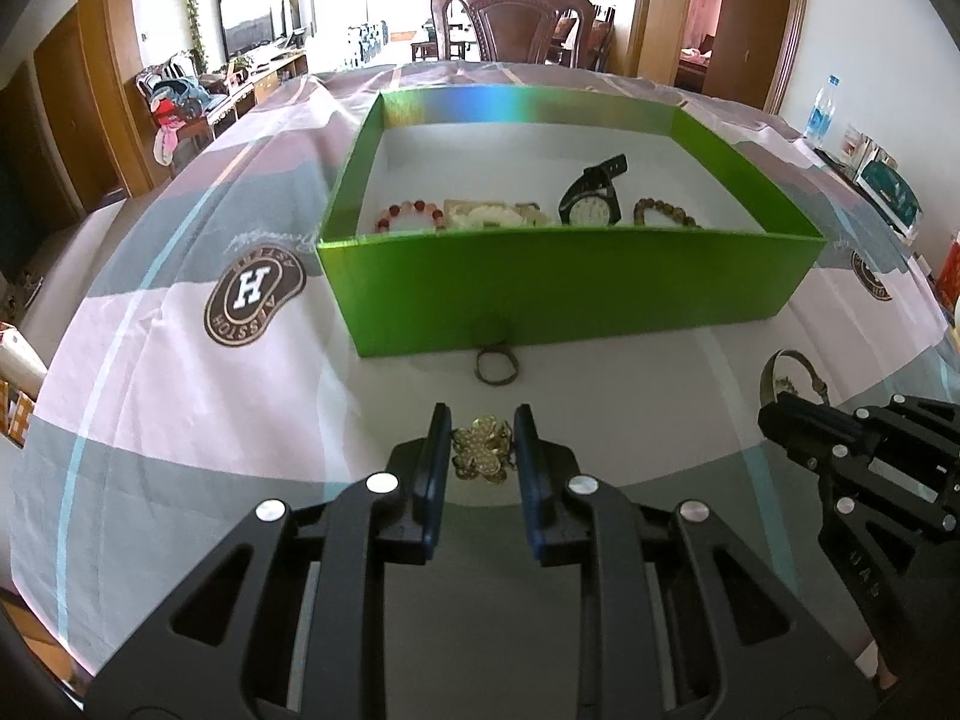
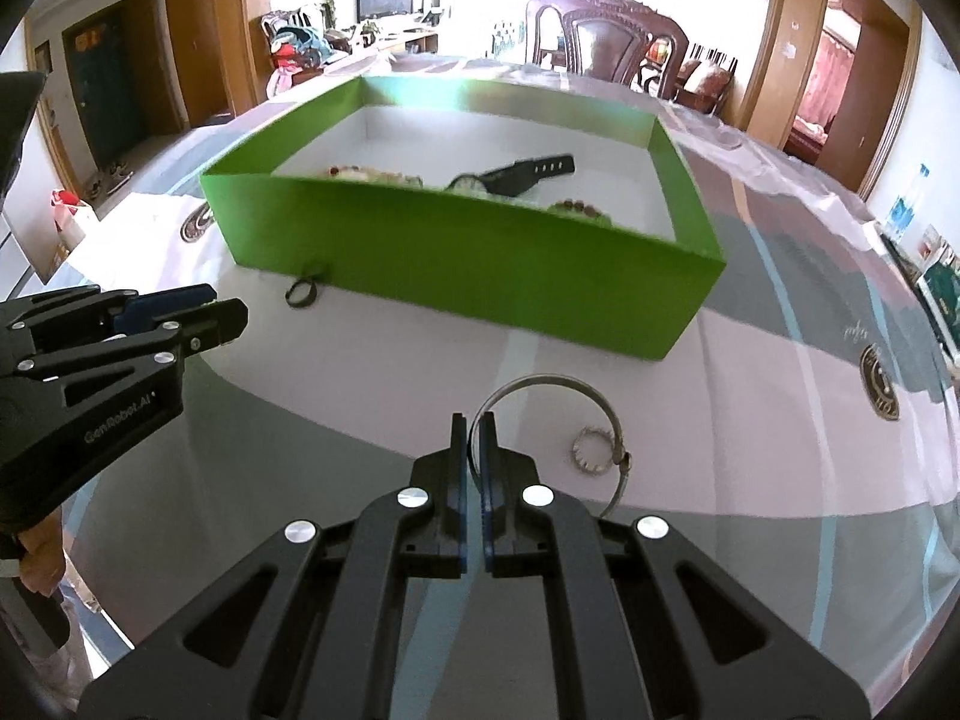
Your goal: Organize jewelry
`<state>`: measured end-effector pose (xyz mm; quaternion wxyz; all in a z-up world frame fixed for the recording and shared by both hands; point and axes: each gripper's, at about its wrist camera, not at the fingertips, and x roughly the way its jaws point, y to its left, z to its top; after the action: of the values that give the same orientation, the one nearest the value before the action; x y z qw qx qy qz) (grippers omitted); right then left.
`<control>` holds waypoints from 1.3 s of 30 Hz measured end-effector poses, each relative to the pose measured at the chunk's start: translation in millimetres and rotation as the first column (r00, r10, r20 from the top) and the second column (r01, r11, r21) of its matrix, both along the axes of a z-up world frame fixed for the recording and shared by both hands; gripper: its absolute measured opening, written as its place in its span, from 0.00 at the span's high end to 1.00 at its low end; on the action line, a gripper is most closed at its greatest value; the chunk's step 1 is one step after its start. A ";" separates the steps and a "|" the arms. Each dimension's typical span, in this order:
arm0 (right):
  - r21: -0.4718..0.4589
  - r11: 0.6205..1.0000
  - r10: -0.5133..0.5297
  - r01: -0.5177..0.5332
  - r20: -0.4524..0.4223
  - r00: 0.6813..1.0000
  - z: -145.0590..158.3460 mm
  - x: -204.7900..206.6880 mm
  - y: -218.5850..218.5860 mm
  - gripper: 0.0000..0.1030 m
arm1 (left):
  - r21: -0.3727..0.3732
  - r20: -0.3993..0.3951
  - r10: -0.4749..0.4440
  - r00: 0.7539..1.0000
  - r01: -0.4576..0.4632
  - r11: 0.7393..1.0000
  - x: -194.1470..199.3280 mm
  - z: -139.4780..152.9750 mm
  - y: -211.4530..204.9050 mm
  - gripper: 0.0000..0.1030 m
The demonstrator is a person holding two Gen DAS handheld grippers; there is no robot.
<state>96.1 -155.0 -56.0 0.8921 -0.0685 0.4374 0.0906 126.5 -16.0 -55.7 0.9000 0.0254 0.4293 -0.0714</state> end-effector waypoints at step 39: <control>-0.004 0.996 -0.086 0.086 0.038 0.996 15.8 171.7 -28.9 0.84 | 0.016 -0.049 0.055 0.997 -0.054 0.998 189.3 17.2 -5.2 0.70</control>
<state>267.8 -183.9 -40.3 0.9030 -0.0539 0.4235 0.0495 315.9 -21.2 -38.5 0.8904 0.0185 0.4527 -0.0444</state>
